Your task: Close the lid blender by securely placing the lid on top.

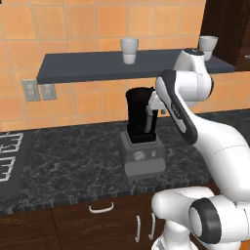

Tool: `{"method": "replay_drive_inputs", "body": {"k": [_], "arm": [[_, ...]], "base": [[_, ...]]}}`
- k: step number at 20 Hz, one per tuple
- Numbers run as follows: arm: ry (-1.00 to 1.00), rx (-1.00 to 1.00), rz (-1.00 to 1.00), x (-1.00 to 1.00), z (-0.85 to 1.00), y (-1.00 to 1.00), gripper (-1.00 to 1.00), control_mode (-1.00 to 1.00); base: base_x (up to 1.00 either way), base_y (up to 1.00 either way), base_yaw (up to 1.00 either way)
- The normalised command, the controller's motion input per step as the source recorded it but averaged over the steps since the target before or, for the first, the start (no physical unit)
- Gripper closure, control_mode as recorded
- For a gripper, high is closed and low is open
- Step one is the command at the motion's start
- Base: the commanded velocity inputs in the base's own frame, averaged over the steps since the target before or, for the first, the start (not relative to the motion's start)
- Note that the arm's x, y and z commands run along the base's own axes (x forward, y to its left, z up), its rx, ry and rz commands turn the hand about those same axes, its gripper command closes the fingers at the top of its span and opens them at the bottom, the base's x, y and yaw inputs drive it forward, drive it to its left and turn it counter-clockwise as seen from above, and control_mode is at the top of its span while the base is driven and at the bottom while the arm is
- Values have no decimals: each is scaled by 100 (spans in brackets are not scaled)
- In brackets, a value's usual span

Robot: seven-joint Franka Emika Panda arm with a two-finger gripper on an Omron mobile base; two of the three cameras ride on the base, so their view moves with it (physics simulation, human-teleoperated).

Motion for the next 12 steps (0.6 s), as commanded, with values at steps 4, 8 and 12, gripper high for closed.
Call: {"method": "replay_drive_inputs", "body": {"k": [4,8,12], "arm": [[-6,4,-13,-69,0,-51,-100,-100],[0,7,-30,-98,0,-100,-100,-100],[0,6,-22,-79,0,-100,-100,-100]], "base": [[0,0,0],[0,0,0],[0,0,0]]}}
